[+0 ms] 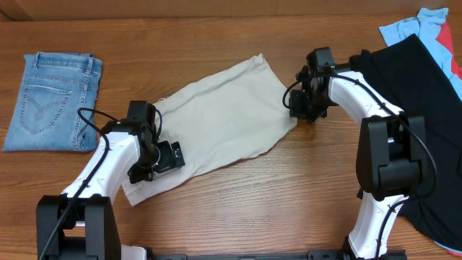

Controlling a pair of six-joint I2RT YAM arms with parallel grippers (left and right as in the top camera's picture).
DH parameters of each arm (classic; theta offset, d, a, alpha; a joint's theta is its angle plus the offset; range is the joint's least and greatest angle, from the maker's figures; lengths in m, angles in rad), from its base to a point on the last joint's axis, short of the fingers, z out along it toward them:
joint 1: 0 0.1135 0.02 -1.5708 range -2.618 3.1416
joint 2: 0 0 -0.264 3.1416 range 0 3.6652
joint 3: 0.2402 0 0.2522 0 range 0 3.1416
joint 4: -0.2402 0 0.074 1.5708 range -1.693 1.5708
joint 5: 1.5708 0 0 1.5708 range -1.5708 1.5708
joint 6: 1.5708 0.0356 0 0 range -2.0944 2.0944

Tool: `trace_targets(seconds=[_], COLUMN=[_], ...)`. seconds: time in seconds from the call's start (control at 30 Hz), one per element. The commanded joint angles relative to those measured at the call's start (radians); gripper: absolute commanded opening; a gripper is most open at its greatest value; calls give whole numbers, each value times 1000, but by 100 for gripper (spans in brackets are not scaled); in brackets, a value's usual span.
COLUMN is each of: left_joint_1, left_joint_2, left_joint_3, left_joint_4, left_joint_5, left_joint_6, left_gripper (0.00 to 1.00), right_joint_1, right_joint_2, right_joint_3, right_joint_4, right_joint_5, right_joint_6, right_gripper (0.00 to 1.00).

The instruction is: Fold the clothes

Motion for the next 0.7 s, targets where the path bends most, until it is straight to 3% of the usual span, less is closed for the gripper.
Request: trace_targets(seconds=[0.0, 0.07, 0.27, 0.43, 0.53, 0.67], left_joint_1=[-2, 2, 69, 203, 256, 271], left_joint_2=[8, 10, 40, 66, 70, 55], left_joint_3=[-52, -101, -143, -129, -101, -14], left_joint_4=[61, 162, 356, 529, 533, 411], left_joint_5=[-44, -131, -164, -93, -7, 80], left_joint_6=[-17, -17, 19, 77, 105, 164], left_gripper=[100, 100, 100, 98, 97, 100], right_joint_1=[-6, -6, -6, -6, -6, -8], right_joint_2=[3, 3, 3, 3, 3, 3], right_joint_3=[-6, -6, -6, -6, -6, -5], right_joint_4=[-88, -177, -360, -449, -451, -415], right_joint_5=[41, 74, 88, 103, 105, 107], right_joint_6=[20, 63, 80, 80, 80, 80], right_gripper=[4, 4, 4, 4, 4, 6])
